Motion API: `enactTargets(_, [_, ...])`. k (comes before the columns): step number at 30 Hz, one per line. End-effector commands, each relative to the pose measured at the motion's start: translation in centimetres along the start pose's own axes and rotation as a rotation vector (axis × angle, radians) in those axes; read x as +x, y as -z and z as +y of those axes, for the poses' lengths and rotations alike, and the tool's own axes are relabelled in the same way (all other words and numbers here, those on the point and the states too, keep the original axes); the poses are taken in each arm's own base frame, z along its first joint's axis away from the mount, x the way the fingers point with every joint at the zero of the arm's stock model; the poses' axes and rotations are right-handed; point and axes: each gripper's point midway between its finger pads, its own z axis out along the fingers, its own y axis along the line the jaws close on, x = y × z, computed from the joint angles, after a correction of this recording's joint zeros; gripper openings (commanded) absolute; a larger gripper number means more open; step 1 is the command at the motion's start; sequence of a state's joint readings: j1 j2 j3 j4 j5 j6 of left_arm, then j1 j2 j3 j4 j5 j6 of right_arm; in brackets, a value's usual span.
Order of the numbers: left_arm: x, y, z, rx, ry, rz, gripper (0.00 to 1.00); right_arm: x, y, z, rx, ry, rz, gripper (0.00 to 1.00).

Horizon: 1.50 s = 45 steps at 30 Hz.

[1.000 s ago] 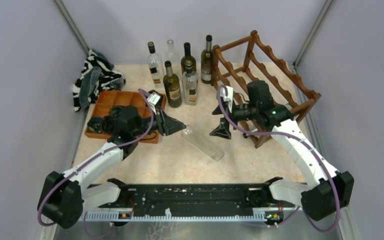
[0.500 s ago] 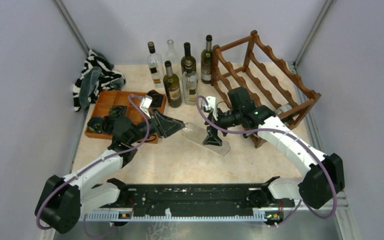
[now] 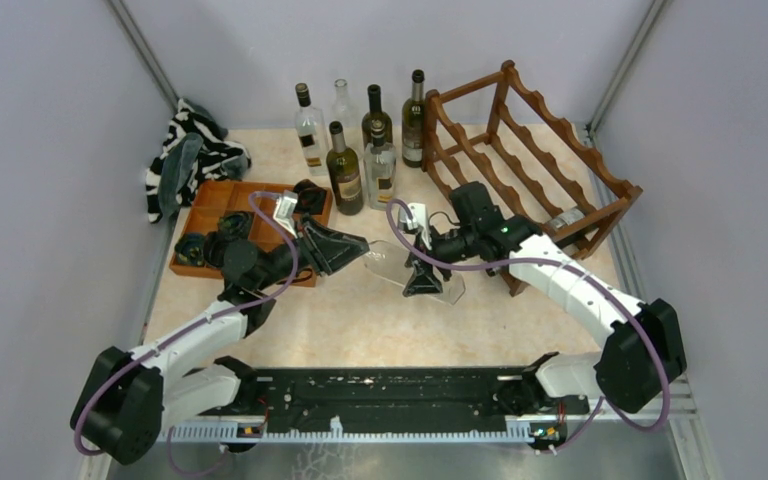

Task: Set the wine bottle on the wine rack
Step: Pick up the wine bottle from the center of the board.

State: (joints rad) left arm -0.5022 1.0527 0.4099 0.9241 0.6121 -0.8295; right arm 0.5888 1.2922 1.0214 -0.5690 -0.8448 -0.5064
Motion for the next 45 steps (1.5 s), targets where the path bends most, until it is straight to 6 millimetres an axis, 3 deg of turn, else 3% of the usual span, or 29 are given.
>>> enactTargets(1, [-1.9, -0.2, -2.2, 0.085, -0.046, -0.076, 0.0, -1.4, 0.2, 1.0, -0.037, 0.089, -0.048, 0.39])
enactTargets(2, [-1.9, -0.3, -2.2, 0.084, -0.045, -0.074, 0.01, -1.5, 0.2, 1.1, -0.039, 0.099, -0.05, 0.24])
enactTargets(4, [-1.8, -0.4, -1.9, 0.074, -0.039, -0.062, 0.2, -1.6, 0.5, 1.2, -0.034, 0.124, -0.048, 0.03])
enactTargets(10, [-1.3, -0.5, -1.0, 0.027, -0.096, -0.006, 0.87, -1.1, 1.9, 1.4, 0.001, 0.24, -0.001, 0.0])
enactTargets(11, [-1.2, -0.6, -1.0, 0.02, -0.113, 0.019, 0.96, -0.7, 2.2, 1.5, 0.003, 0.279, 0.019, 0.0])
enactTargets(12, [-1.0, -0.6, -0.7, -0.005, -0.117, 0.053, 0.98, -0.3, 2.5, 1.5, 0.007, 0.313, 0.043, 0.0])
enactTargets(17, [0.3, 0.4, 0.4, -0.125, -0.12, 0.217, 0.99, 1.6, 3.9, 0.7, 0.042, 0.445, 0.17, 0.0])
enactTargets(24, [5.3, 2.6, -0.7, -0.002, 0.021, 0.392, 0.95, 2.6, 4.9, -0.6, 0.056, 0.626, 0.288, 0.0])
enactTargets(30, [7.9, 3.3, -1.2, 0.112, 0.116, 0.481, 0.89, 2.7, 5.0, -0.8, 0.02, 0.738, 0.328, 0.0])
enactTargets(38, [10.6, 1.7, -1.6, 0.137, 0.165, 0.522, 0.87, 2.3, 5.0, -1.7, 0.035, 0.767, 0.362, 0.0])
enactTargets(45, [11.1, -0.1, -0.7, 0.058, 0.193, 0.478, 0.68, 2.6, 4.2, -1.4, 0.022, 0.769, 0.378, 0.0])
